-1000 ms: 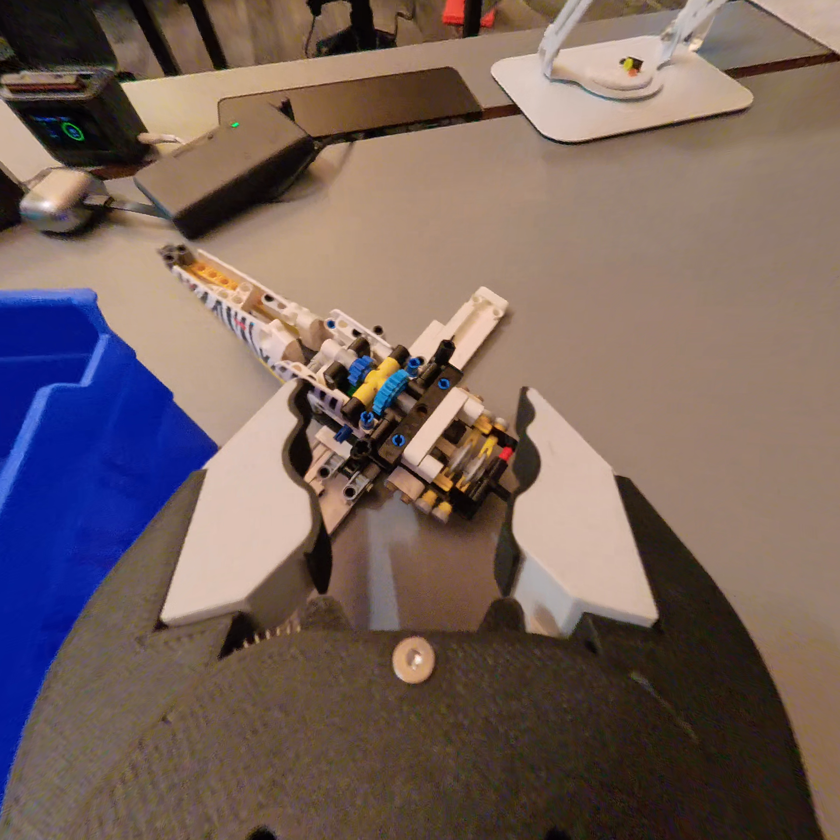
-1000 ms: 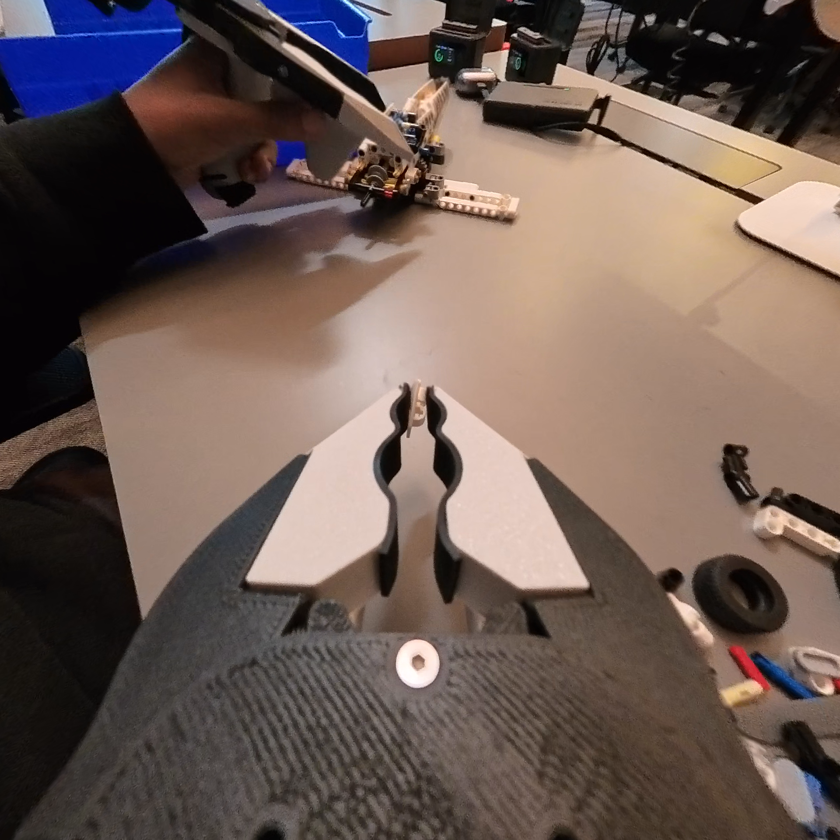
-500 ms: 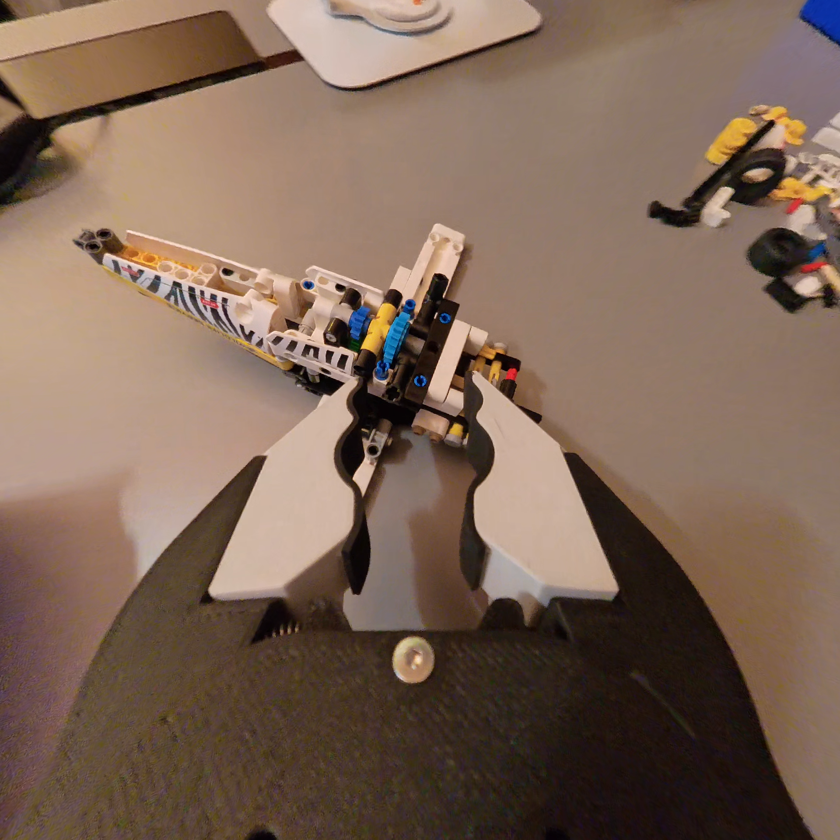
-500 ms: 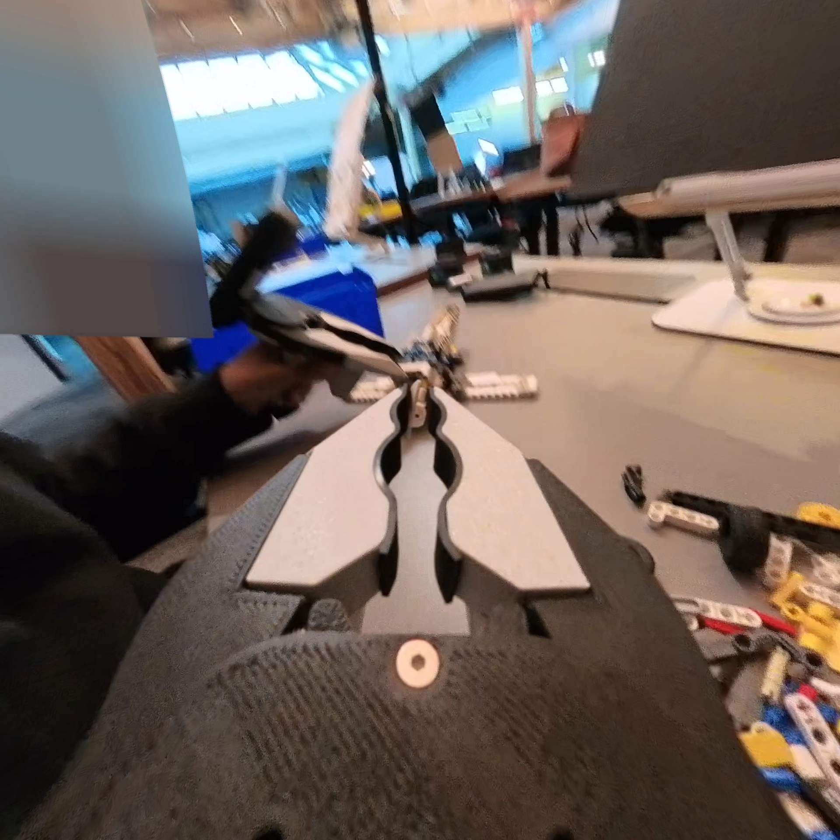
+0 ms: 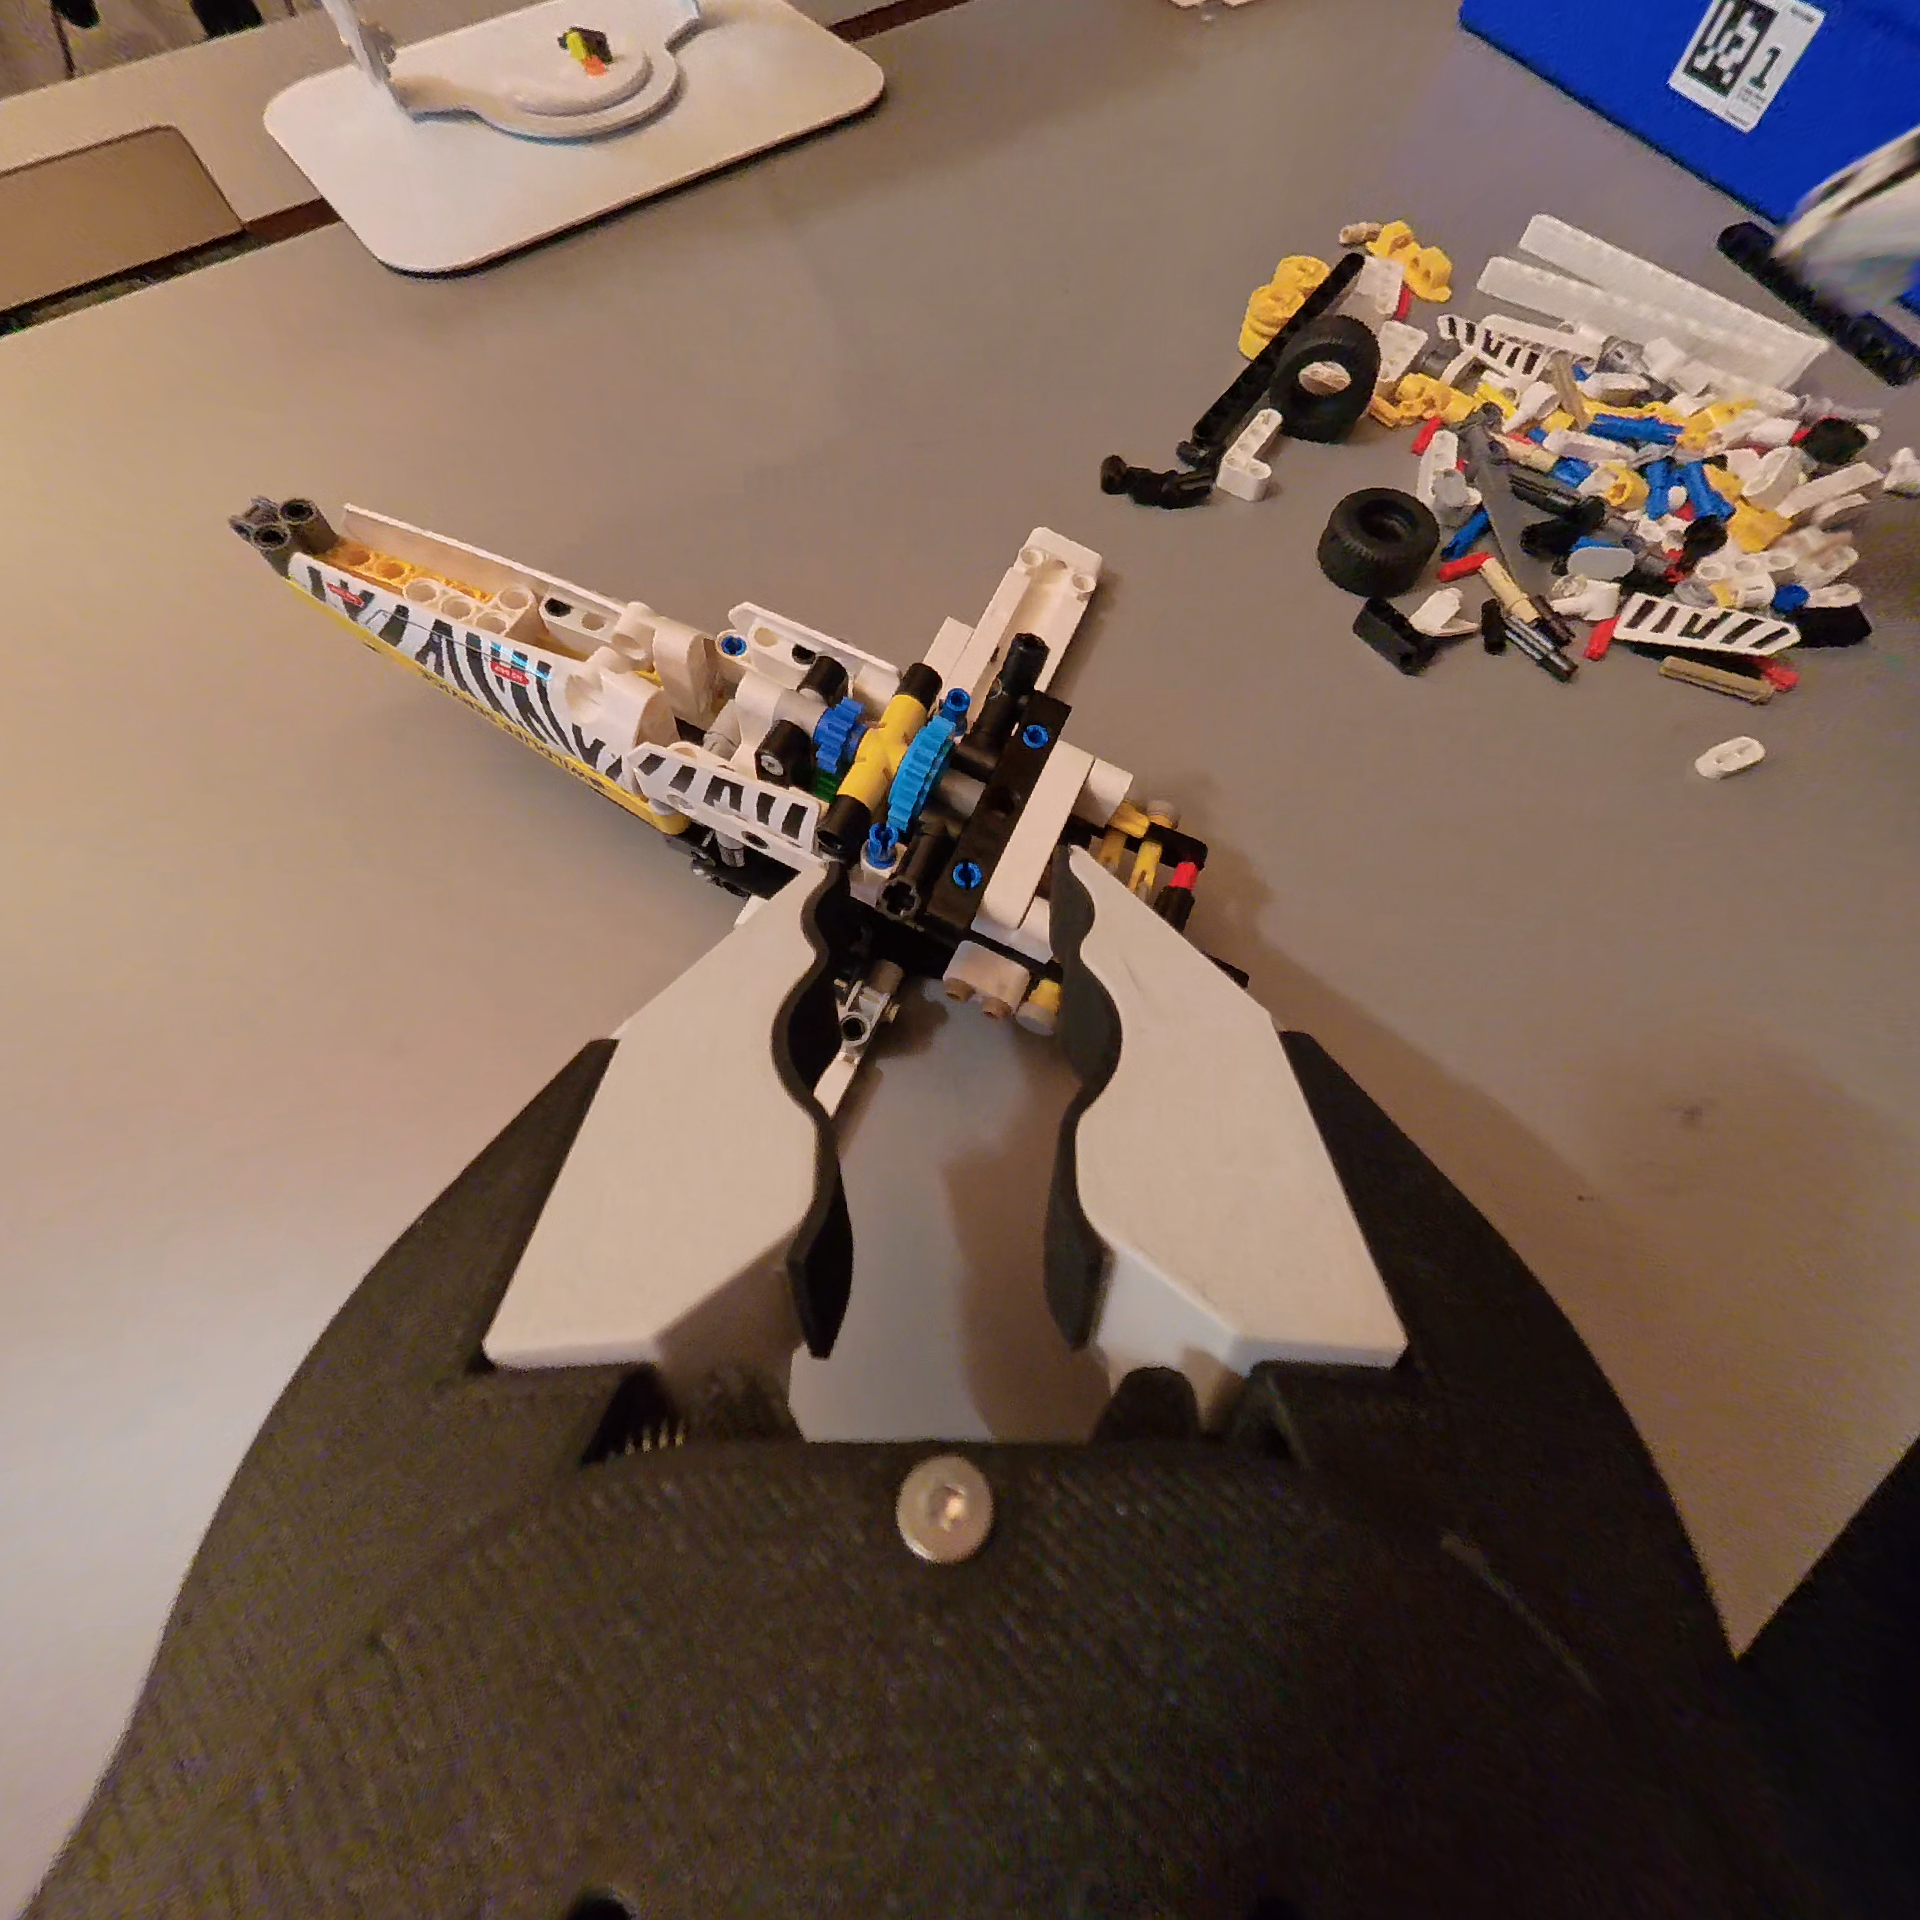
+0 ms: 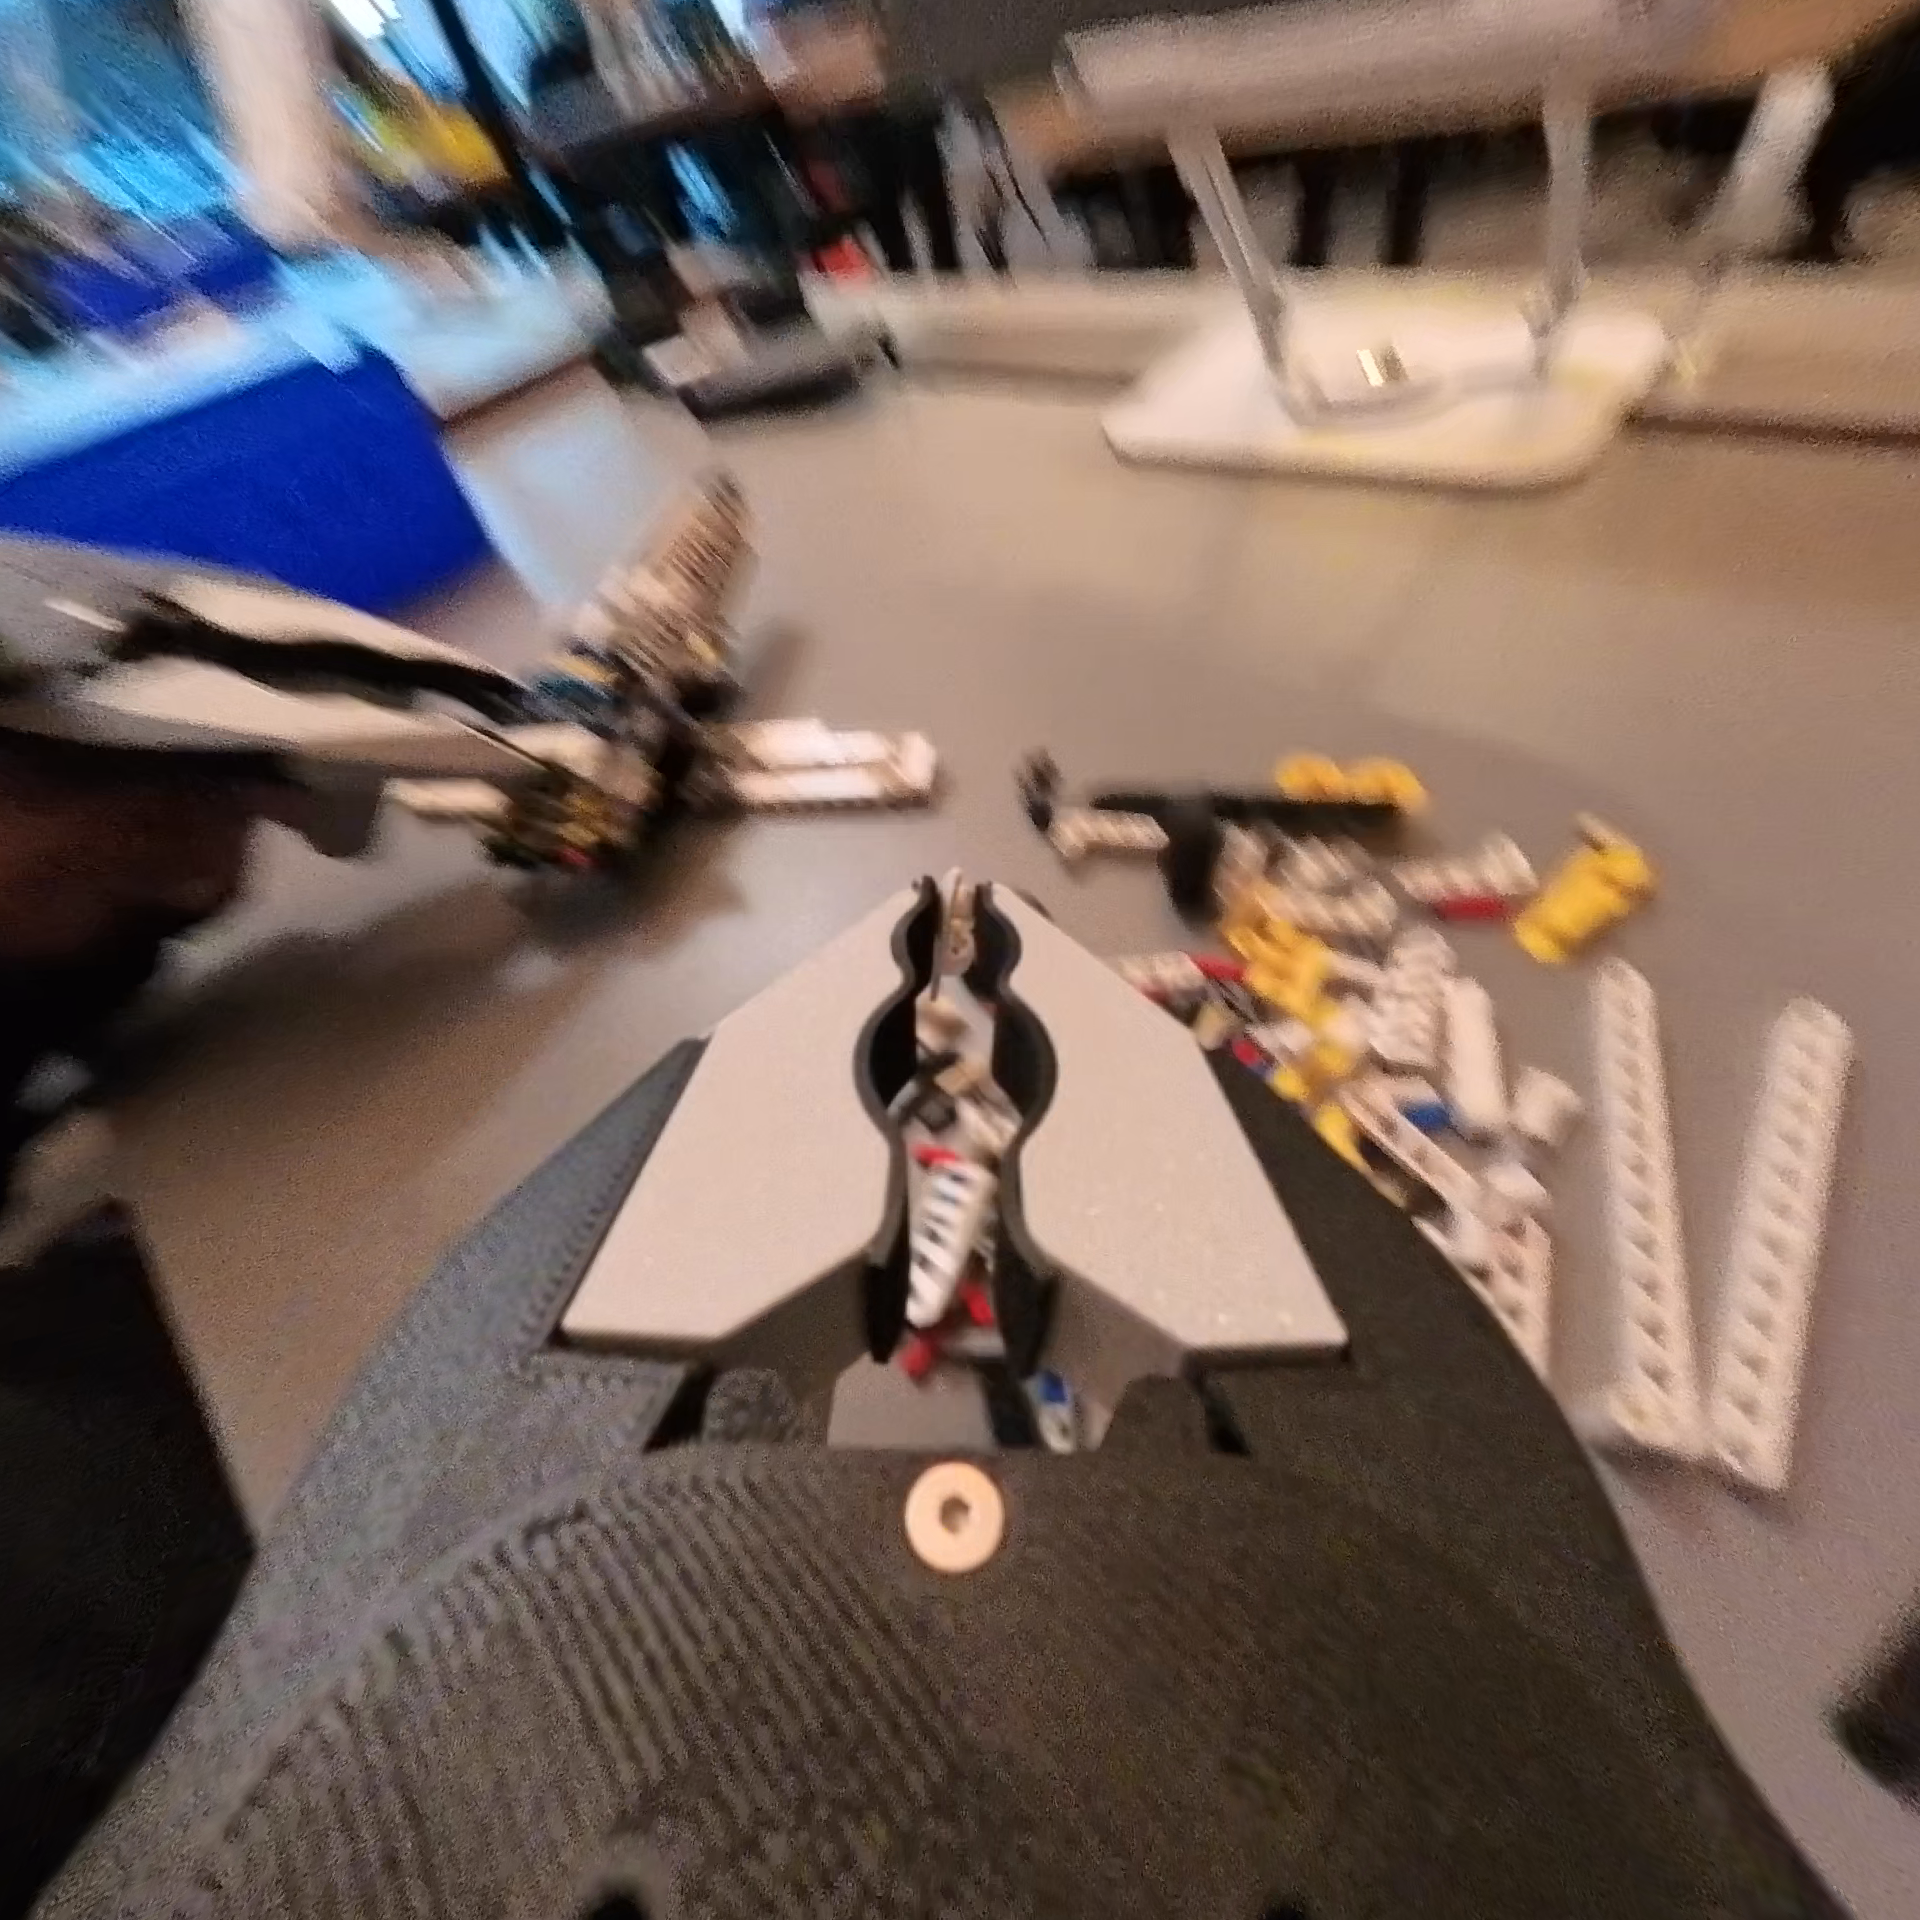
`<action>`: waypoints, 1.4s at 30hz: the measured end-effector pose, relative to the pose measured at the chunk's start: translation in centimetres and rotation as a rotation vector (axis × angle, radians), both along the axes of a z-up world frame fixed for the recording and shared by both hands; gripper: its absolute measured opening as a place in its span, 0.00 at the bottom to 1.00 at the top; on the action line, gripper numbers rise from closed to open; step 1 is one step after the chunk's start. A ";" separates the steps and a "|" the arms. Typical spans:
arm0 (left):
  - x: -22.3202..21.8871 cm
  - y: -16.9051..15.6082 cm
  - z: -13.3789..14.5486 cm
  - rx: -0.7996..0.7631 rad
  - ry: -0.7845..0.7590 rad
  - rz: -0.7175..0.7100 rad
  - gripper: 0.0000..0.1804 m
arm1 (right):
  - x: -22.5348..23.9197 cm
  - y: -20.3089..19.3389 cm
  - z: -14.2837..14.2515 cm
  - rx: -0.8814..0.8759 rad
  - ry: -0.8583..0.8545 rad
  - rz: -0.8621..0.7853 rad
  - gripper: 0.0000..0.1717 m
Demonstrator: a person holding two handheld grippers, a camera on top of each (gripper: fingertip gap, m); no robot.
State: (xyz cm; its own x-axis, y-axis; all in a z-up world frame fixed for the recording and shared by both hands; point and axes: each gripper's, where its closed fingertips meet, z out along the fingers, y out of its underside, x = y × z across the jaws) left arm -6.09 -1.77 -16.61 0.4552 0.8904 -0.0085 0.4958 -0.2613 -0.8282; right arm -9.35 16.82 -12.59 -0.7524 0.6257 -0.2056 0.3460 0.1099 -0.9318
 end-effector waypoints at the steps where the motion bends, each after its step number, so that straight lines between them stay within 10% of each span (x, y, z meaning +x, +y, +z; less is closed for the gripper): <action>1: 0.2 0.2 0.0 0.000 -0.001 -0.005 0.21 | -0.6 0.8 -1.7 0.097 -0.042 -0.033 0.03; 12: 0.8 1.4 0.1 0.016 0.005 -0.039 0.21 | -3.4 1.2 -5.5 0.605 0.053 -0.105 0.08; 21: 1.1 1.6 0.1 0.054 0.011 -0.053 0.19 | 0.9 -2.8 -0.7 0.271 0.109 -0.028 0.17; 27: 2.6 3.5 0.0 0.212 -0.111 -0.168 0.20 | 5.3 -9.8 -5.0 0.632 0.273 0.066 0.12; 42: 2.5 1.6 1.6 0.505 -0.138 -0.162 0.21 | 7.1 -12.9 -3.1 0.192 0.048 0.184 0.12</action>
